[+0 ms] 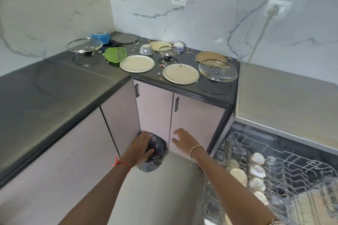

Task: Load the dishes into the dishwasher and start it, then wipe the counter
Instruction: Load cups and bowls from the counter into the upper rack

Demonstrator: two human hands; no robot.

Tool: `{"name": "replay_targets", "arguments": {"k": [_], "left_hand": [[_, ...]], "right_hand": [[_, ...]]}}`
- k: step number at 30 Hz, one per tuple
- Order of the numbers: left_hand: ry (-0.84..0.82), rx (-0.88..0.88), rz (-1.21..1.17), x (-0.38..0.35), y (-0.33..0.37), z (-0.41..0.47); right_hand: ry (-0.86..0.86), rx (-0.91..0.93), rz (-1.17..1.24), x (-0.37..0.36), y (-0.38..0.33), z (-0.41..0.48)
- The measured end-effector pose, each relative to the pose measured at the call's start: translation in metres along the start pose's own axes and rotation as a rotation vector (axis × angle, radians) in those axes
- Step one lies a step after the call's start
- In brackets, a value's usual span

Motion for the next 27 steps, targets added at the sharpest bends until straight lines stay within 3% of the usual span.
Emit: {"name": "replay_targets", "arguments": {"k": [12,27], "left_hand": [[0.1,0.076,-0.008,0.083,-0.108,0.06],[0.223,0.108,-0.019,0.175,-0.182,0.255]], "right_hand": [[0.112,0.162,-0.049,0.064,-0.095,0.114],[0.142,0.205,-0.033,0.167,-0.085,0.325]]}}
Point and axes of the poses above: each hand's wrist, its own z-axis towards the middle knuckle, its own x-axis out of the back of the hand, y = z × x, the point moved 9 cm from there along z, towards the middle knuckle, and after that the axes turned 3 degrees about -y, right-handed, at the moved point
